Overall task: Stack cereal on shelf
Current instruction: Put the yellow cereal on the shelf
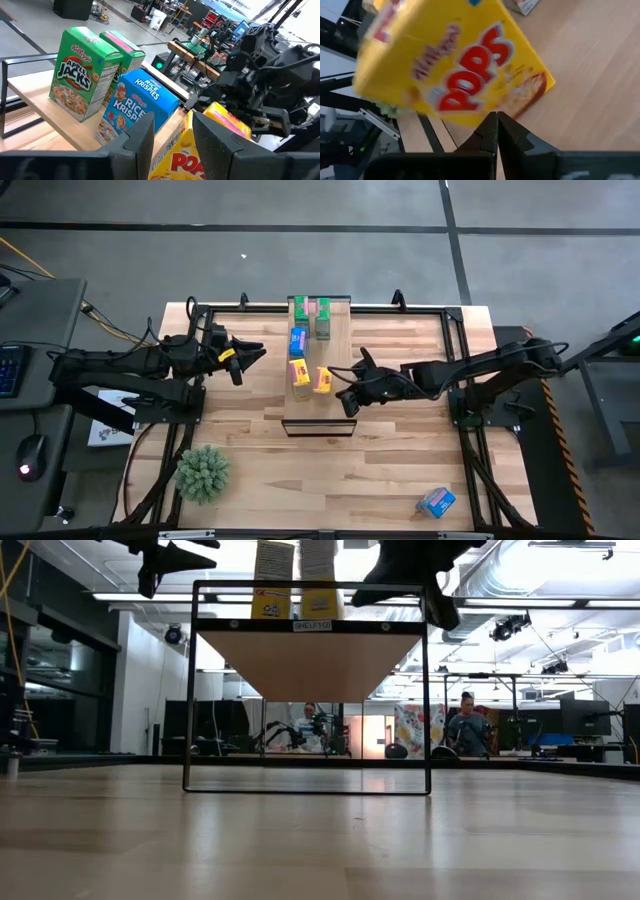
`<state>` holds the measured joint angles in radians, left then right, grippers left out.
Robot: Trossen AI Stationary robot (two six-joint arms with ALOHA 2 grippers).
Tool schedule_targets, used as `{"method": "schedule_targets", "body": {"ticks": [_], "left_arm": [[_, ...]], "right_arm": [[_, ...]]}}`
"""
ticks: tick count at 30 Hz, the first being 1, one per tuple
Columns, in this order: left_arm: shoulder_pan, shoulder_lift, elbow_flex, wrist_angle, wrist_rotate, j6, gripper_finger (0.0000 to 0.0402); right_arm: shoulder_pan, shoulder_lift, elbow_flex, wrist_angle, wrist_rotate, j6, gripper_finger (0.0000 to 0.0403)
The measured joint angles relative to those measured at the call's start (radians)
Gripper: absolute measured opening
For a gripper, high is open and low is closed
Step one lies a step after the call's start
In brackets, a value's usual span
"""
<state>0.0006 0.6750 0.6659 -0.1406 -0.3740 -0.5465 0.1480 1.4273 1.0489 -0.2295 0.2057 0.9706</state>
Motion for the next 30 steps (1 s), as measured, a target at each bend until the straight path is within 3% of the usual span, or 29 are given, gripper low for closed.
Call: {"method": "schedule_targets", "body": {"ticks": [11, 30], "left_arm": [[0.0, 0.0, 0.0, -0.006, 0.024, 0.0, 0.0127], [0.0, 0.0, 0.0, -0.021, 0.024, 0.0, 0.0127]], "right_arm": [[-0.008, 0.021, 0.0, 0.031, 0.001, -0.007, 0.0], [-0.116, 0.019, 0.0, 0.128, 0.048, -0.041, 0.0]]}}
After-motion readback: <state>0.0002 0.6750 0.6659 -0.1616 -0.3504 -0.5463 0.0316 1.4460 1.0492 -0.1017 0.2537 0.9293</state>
